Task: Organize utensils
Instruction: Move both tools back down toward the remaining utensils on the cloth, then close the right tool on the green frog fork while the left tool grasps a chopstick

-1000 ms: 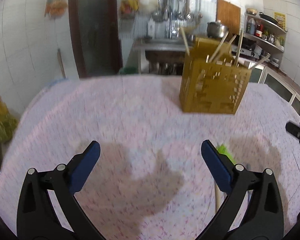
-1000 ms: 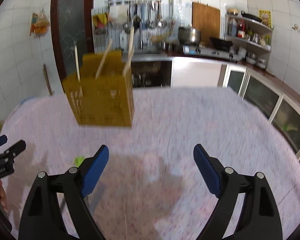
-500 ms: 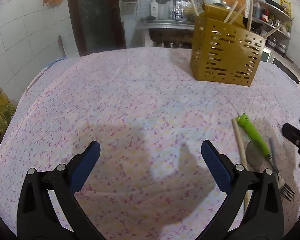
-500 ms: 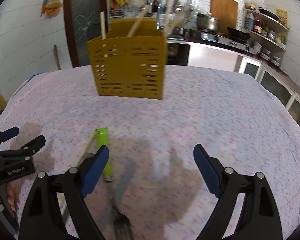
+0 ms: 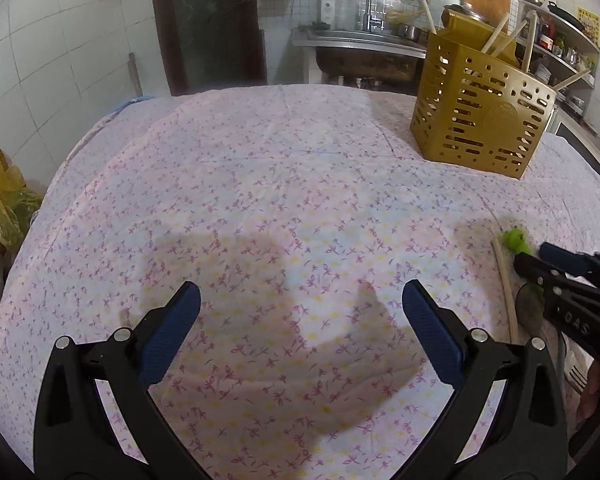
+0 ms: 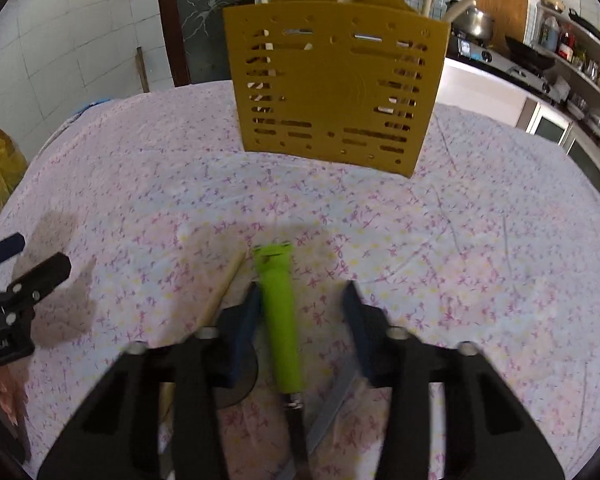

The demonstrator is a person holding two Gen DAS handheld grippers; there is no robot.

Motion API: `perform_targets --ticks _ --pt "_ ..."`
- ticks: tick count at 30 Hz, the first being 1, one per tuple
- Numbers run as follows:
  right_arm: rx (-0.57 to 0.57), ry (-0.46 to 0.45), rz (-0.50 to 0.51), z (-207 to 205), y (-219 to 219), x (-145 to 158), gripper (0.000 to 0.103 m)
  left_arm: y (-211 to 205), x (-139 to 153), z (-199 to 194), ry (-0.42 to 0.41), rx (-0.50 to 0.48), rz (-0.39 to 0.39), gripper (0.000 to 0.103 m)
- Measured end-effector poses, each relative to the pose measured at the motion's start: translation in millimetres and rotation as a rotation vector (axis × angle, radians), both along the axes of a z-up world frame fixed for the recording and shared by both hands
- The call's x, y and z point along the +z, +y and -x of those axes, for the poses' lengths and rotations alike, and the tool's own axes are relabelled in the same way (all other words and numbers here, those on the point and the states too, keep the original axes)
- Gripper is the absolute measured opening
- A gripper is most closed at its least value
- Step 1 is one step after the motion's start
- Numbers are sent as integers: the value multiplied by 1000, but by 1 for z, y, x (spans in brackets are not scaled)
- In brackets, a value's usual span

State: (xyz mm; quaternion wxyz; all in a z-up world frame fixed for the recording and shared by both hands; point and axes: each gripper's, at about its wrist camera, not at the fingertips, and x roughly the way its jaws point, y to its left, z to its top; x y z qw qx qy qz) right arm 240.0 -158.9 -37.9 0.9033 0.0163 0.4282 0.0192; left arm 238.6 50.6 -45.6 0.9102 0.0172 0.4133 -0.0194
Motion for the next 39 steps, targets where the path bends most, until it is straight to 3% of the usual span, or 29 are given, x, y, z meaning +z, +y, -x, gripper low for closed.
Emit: perform_targets --ticks 2,7,14,19,24,28,33,39 --pt "11 2 -1 -1 0 1 16 -5 0 -1 6 -6 9 98" --pt "-12 -10 -8 7 -16 7 16 -24 3 -4 11 -39 29 97" --pt "-124 -11 -10 34 -71 7 16 -69 0 -11 42 -128 54 97" --pt "-176 1 -16 49 -96 -2 16 -100 -7 -17 83 -188 78 88" --pt "-174 -9 -22 51 -102 -3 16 -123 -15 -19 124 -230 68 73" --pt "-168 -7 -17 49 -101 -4 16 -132 -18 -18 121 -243 31 67" --pt "-165 22 -25 44 -101 -2 16 -137 -17 -23 130 -242 20 42" --pt "-156 52 -26 34 -103 -1 16 -143 -16 -24 127 -259 -2 22"
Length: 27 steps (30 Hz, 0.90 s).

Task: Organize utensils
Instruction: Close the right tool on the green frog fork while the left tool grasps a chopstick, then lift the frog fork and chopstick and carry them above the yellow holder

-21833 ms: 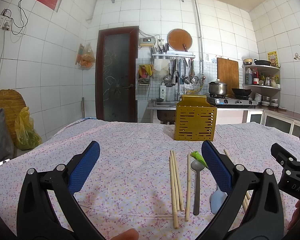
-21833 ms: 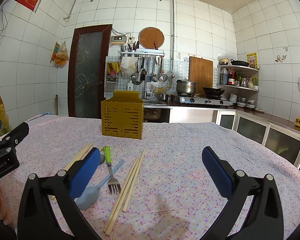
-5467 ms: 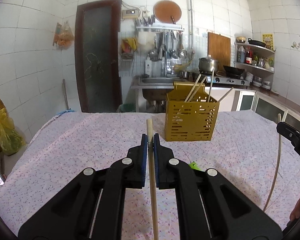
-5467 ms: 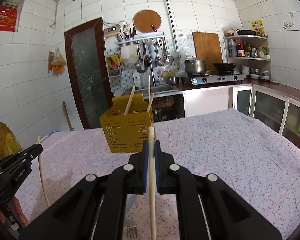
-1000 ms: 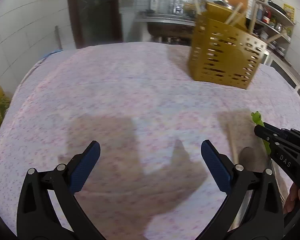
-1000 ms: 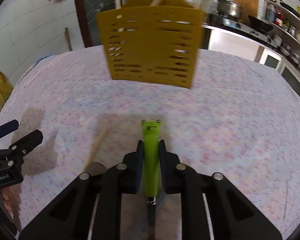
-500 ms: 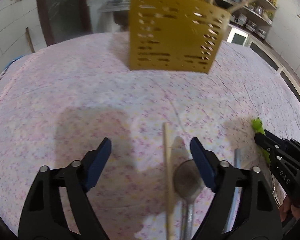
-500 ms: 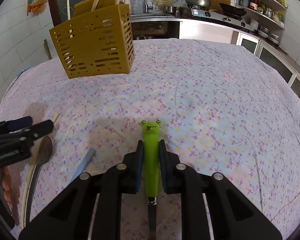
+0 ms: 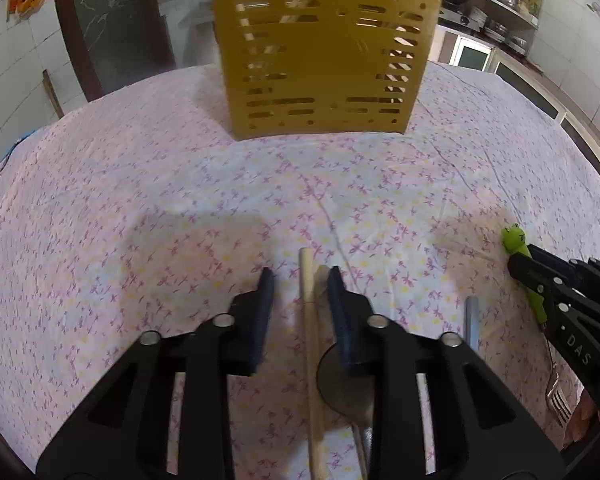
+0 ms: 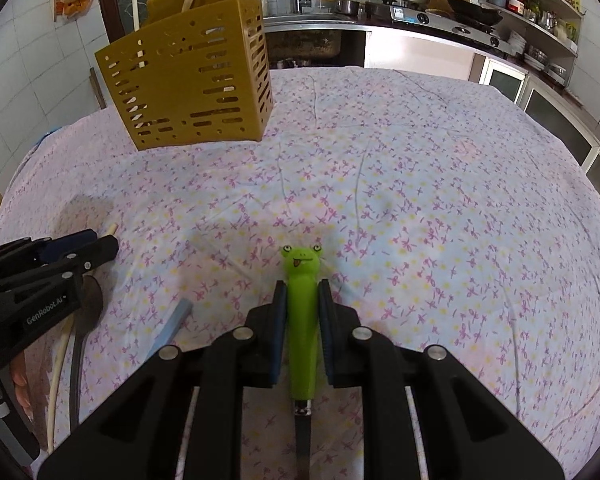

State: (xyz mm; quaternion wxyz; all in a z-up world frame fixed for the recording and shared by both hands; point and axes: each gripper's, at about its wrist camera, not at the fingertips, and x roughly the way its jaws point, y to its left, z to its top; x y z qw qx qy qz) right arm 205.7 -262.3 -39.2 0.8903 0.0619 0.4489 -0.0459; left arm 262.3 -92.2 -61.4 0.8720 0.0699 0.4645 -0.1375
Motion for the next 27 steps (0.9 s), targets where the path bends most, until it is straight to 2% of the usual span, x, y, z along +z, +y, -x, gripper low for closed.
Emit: perform_targets --ticks 6,12,17,27 --pt "8 4 2 -5 0 0 16 -7 0 2 -13 -8 0 5" --pt "-4 -53 -5 9 -2 6 16 -2 2 7 -25 -7 18 4" --pt "-12 -137 -27 23 -6 21 16 13 15 16 -90 22 37 4" --pt "-28 -290 -44 43 -3 52 16 60 70 36 -244 117 122 4"
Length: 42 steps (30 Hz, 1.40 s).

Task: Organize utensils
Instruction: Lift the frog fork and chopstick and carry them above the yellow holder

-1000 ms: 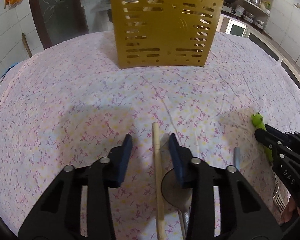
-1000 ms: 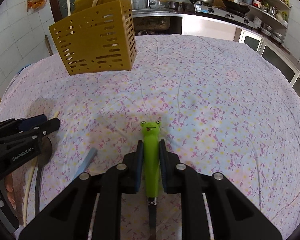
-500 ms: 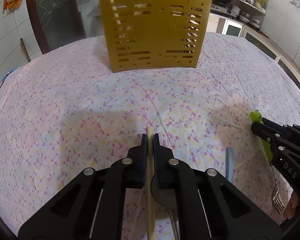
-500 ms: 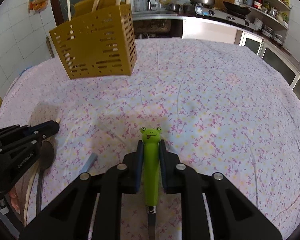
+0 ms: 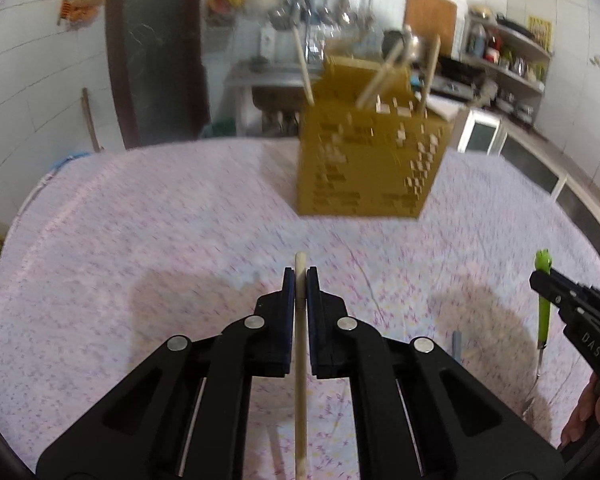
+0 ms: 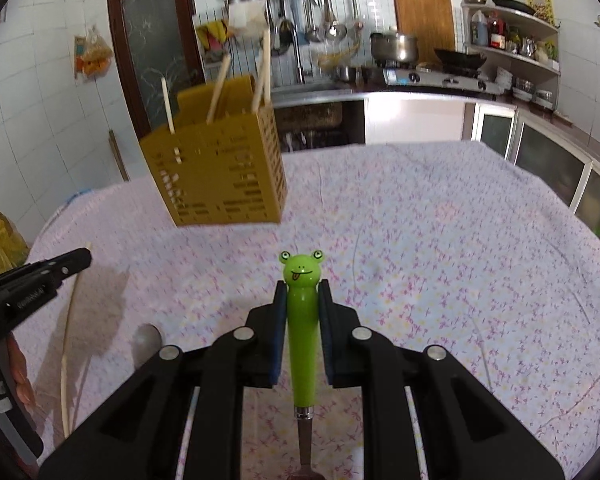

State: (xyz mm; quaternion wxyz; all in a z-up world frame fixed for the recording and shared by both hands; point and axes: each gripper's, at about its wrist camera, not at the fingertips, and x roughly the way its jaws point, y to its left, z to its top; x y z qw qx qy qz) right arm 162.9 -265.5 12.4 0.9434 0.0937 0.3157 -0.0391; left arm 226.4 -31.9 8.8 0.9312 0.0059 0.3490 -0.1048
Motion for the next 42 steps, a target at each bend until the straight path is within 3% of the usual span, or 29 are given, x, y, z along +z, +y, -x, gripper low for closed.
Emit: perform_targets --ticks 15,31,42 --pt "-42 -226 20 32 11 32 16 28 52 45 -230 43 61 4" --pt "-37 -326 67 58 23 51 16 39 67 73 -332 65 80 4" --pt "-9 -384 100 41 36 83 16 40 87 56 -373 59 97 4"
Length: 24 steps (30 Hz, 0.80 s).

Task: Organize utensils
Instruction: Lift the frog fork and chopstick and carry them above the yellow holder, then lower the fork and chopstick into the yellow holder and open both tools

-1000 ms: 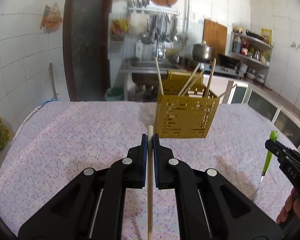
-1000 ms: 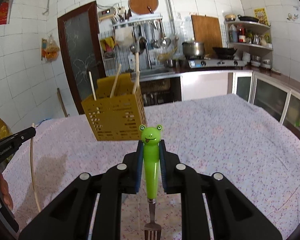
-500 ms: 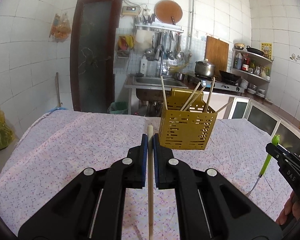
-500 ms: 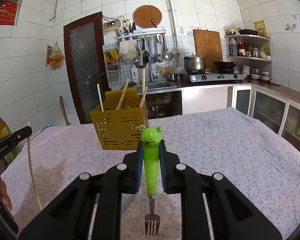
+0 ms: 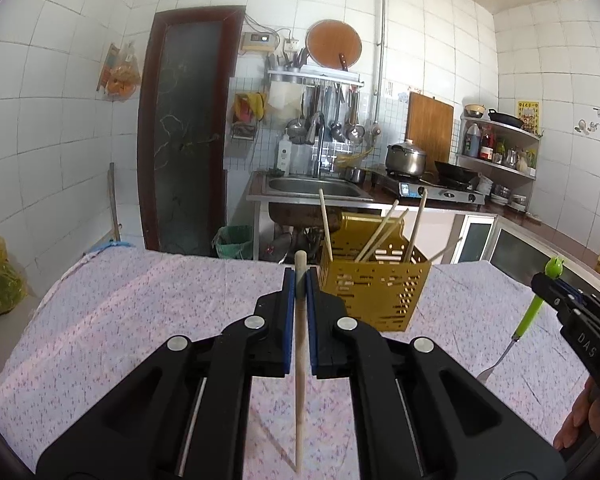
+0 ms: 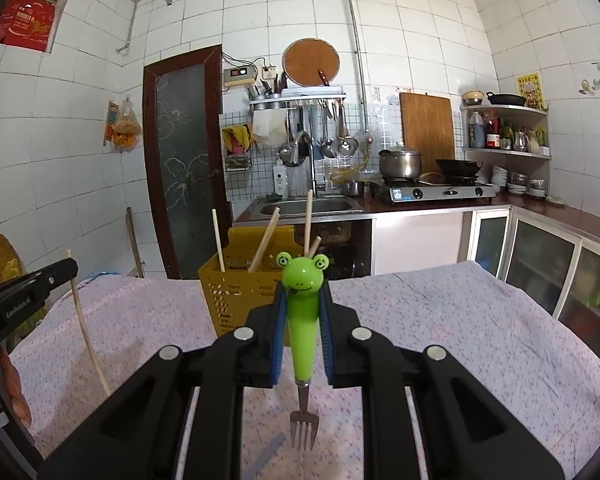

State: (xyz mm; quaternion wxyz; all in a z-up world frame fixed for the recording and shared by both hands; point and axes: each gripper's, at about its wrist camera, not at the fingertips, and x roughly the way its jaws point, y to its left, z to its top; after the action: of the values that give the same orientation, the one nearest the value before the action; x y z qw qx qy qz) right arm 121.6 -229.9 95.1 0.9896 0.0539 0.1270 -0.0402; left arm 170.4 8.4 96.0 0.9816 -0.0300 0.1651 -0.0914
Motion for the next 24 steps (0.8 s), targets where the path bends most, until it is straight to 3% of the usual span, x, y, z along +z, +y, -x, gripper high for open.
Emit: perform_targets --ticks 8,18,24 --pt "19 -18 22 -21 6 18 16 -3 20 -20 -23 -17 5 4" --pt "42 -136 26 -75 8 94 16 -25 99 -69 -133 -62 36 4" --pt "29 -159 24 -133 5 113 16 -55 133 -114 -221 -64 55 4"
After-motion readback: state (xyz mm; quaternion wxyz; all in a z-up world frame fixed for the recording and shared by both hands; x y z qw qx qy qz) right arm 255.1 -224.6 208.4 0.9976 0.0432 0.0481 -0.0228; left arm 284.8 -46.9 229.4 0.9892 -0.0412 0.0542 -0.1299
